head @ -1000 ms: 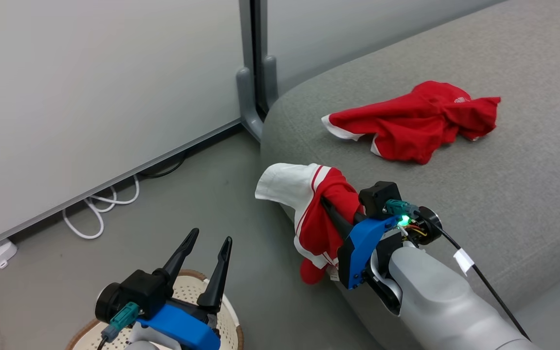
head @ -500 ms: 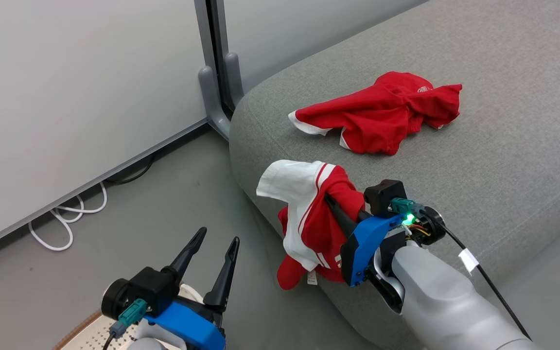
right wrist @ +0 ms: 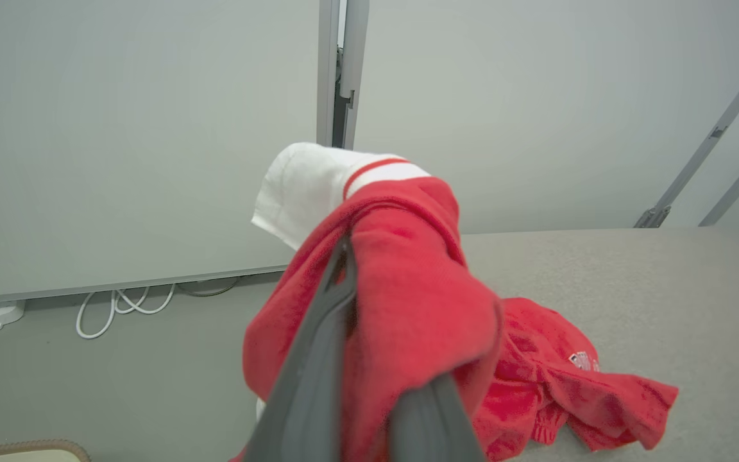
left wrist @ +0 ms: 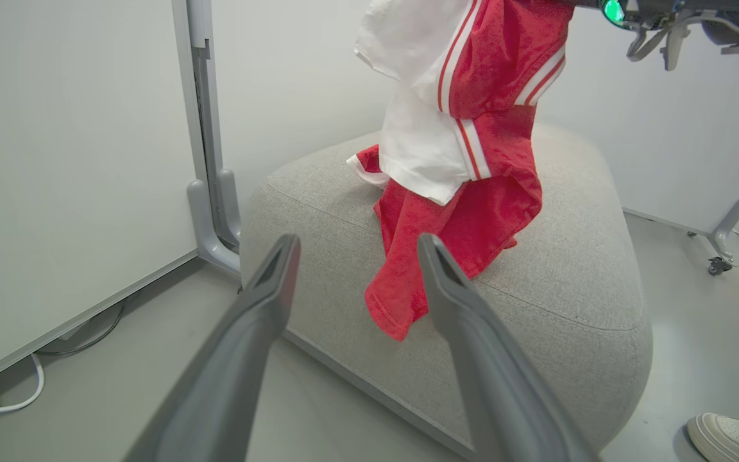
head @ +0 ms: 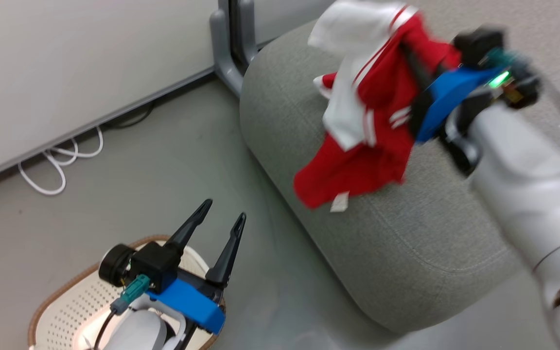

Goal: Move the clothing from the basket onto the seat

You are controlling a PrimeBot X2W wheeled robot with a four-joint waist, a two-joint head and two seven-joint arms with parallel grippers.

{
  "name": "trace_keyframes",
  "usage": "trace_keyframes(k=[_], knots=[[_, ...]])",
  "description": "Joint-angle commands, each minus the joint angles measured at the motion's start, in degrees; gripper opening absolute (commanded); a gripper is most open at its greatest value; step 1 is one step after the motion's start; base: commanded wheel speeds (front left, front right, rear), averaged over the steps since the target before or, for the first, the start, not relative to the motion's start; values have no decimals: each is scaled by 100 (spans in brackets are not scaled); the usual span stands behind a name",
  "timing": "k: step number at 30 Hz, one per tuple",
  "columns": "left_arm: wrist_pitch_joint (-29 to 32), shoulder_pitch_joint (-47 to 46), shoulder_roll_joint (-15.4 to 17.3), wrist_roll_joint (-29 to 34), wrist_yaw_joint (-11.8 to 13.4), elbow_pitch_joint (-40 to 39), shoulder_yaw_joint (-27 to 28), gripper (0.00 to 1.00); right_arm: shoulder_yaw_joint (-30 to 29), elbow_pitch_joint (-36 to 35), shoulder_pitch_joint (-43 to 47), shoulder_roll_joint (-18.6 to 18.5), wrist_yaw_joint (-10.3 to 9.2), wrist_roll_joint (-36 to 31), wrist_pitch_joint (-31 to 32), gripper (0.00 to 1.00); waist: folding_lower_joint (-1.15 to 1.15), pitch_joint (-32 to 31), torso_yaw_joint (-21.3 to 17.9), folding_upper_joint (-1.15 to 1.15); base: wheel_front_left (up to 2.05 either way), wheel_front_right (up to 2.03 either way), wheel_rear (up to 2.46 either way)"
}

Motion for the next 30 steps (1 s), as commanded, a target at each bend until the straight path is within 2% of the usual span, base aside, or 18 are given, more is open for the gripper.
trace_keyframes(k=[1,8,14,16,21,30], knots=[[-3,-174,63,32,-19,-40,-36,100,-65,39,-274,-173,-4,-52,28,0,-1,323,243,0,0,0,0],[121,-873,282,92,-19,-310,-455,100,-494,169,-1555,-1286,-4,-262,21,0,-1,1181,672,0,0,0,0],[190,-1420,415,138,-20,-537,-681,100,-982,399,-1799,-1738,-4,-233,-183,0,-1,1828,901,0,0,0,0],[208,-1567,438,148,-20,-593,-753,100,-1104,501,-1657,-1813,-4,-242,-246,0,-1,2001,965,0,0,0,0],[168,-1808,429,190,-20,-678,-844,100,-1416,669,-1191,-1705,-4,-171,-347,0,-1,2280,1090,0,0,0,0],[89,-1836,562,208,49,-584,-843,100,-1919,624,-518,-1619,-4,-315,-364,0,-1,2313,1142,0,0,0,0]])
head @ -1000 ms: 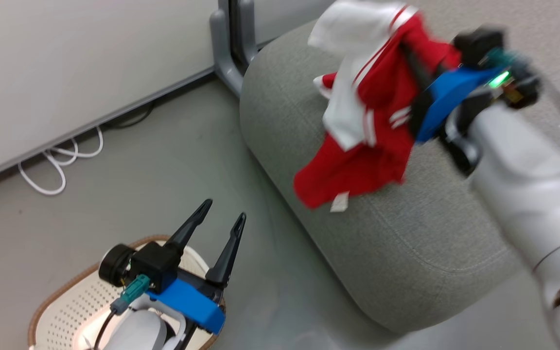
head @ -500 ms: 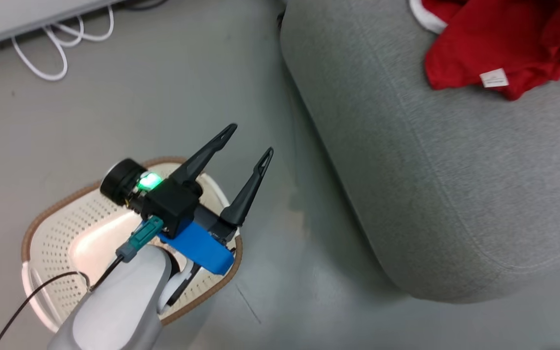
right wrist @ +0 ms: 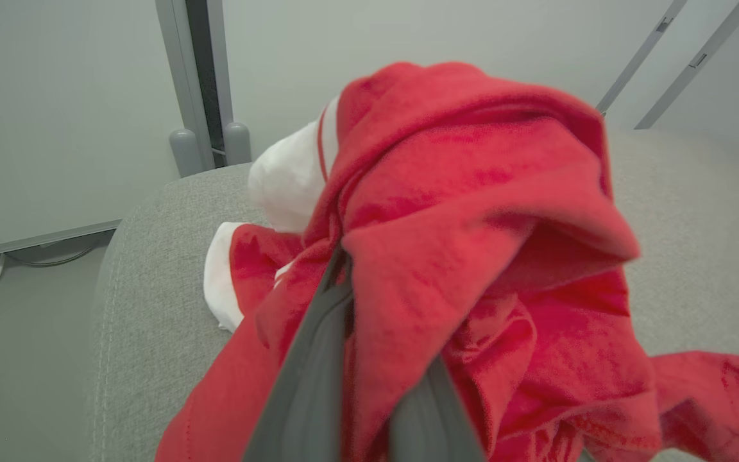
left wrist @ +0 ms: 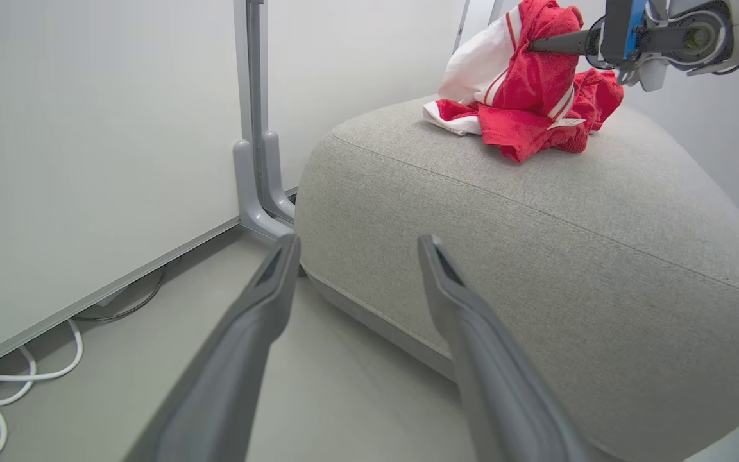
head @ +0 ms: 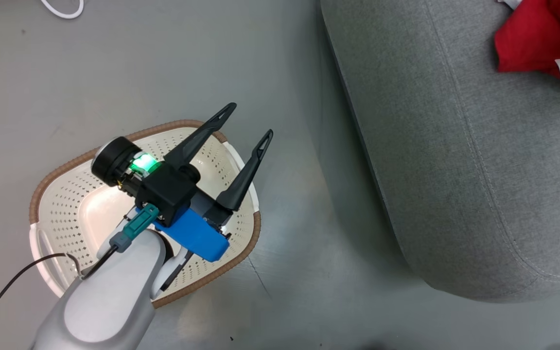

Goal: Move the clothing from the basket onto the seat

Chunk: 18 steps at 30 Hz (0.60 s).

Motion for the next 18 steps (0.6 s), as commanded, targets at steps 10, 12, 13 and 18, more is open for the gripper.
trace_keyframes(k=[10,12,13,18], knots=[[-124,278,-99,-117,80,274,65,100,-176,-43,407,199,-4,-544,-26,100,-1,-536,-2,0,0,0,0],[-142,382,-173,-165,91,329,95,100,-130,-37,472,200,-4,-642,-27,100,-1,-750,33,0,0,0,0],[-147,444,-216,-200,91,360,118,100,-104,-51,524,193,-4,-703,-27,100,-1,-866,52,0,0,0,0],[-141,880,-452,-346,71,360,344,100,38,-165,870,199,-4,-921,-19,100,-1,-1532,190,0,0,0,0]])
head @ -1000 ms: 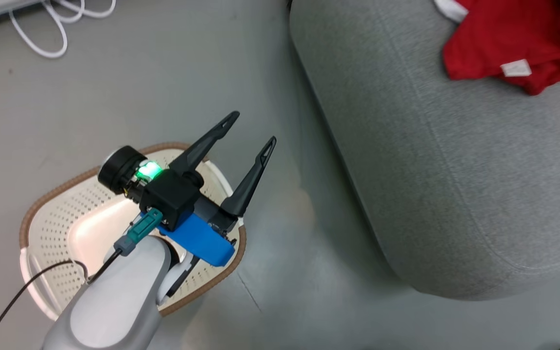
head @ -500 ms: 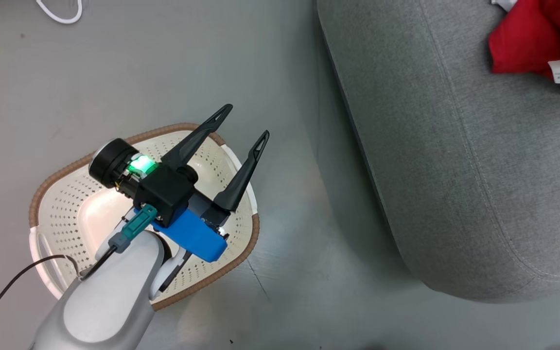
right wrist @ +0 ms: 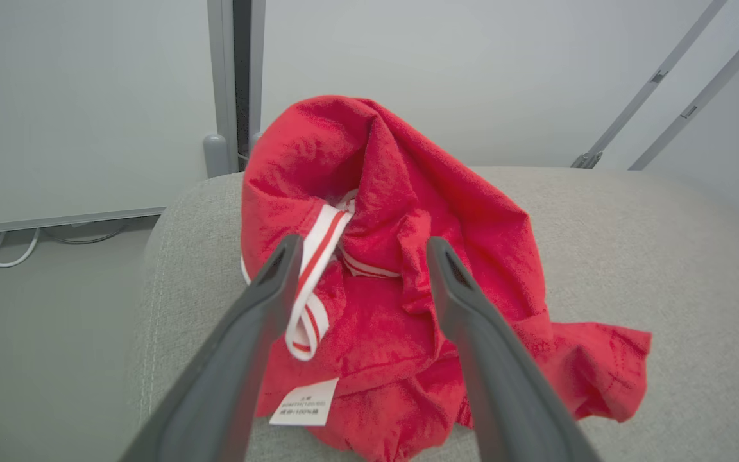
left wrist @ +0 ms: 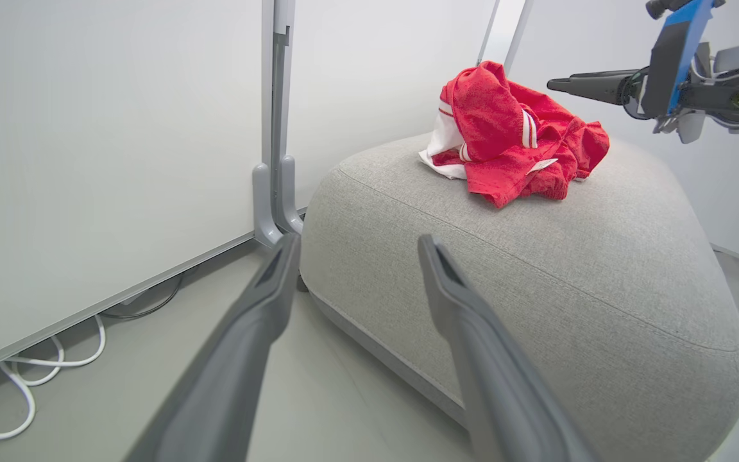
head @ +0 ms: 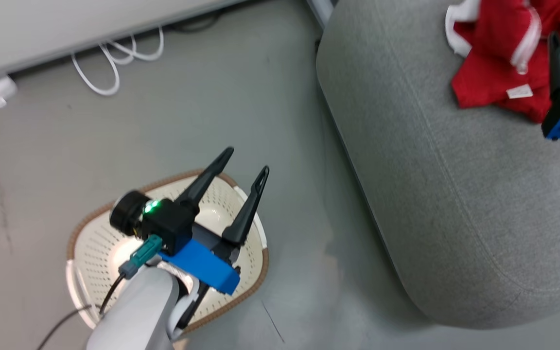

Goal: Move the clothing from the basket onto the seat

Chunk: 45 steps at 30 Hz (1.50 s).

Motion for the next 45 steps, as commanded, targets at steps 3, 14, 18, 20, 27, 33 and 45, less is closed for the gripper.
trace_keyframes(k=[3,14,18,20,27,33,45], knots=[[-24,322,-71,-87,-6,16,170,100,104,-131,312,33,-2,-89,-8,100,1,-678,182,0,0,0,0],[-21,1368,-382,-222,-15,233,994,100,326,-1146,1722,230,-2,-51,-7,100,1,-1866,692,0,0,0,0],[-21,1674,-430,-176,18,277,1341,100,122,-1790,2444,329,-2,-36,-6,100,1,-2118,935,0,0,0,0],[-21,1842,-451,-128,35,300,1480,100,-45,-2121,2877,406,-3,-69,-6,100,1,-2215,1061,0,0,0,0],[-22,2203,-519,-25,85,396,1995,100,-952,-3418,4235,876,-2,-568,-3,100,1,-2371,1434,0,0,0,0],[-22,2392,-539,85,87,451,2317,100,-1660,-4698,5200,1483,-2,-1239,324,100,1,-2386,1600,0,0,0,0],[-22,2498,-665,191,41,518,2773,100,-2027,-6293,6221,2079,-2,-1829,1090,100,1,-2383,1695,0,0,0,0]])
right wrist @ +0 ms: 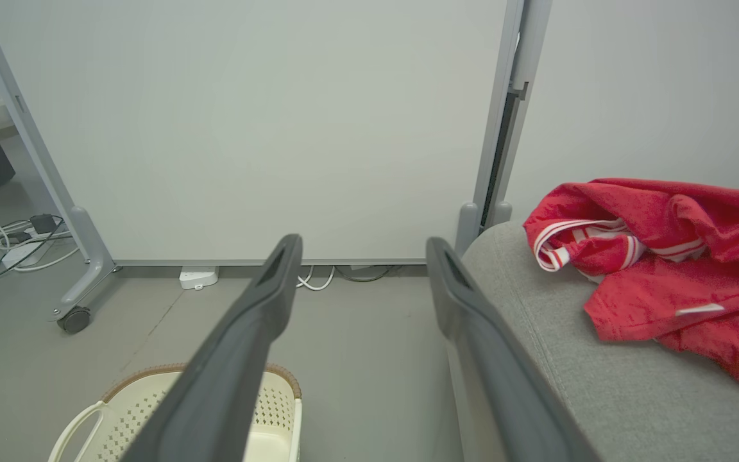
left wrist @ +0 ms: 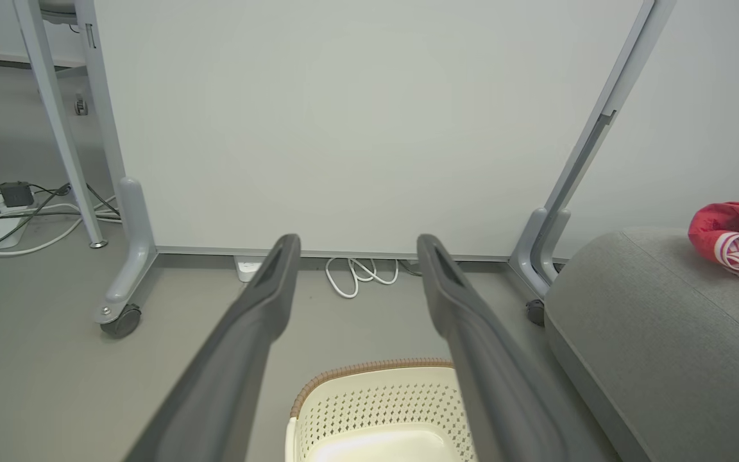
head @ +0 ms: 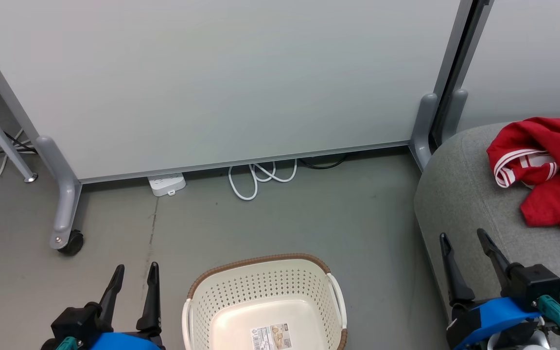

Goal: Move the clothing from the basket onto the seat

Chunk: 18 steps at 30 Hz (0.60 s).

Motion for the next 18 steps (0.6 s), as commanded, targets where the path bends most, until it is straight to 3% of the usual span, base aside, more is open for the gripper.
trace_keyframes(k=[1,17,18], knots=[[-16,84,-11,34,-32,7,21,100,-17,-82,123,43,-2,-28,29,100,0,1,-2,0,0,0,0],[-16,34,-94,117,-128,81,150,100,-43,-380,293,169,-2,-19,241,100,0,-6,-18,0,0,0,0],[1,1,-115,98,-101,76,140,0,-50,-351,209,143,0,-44,239,0,0,-6,-18,0,0,0,0]])
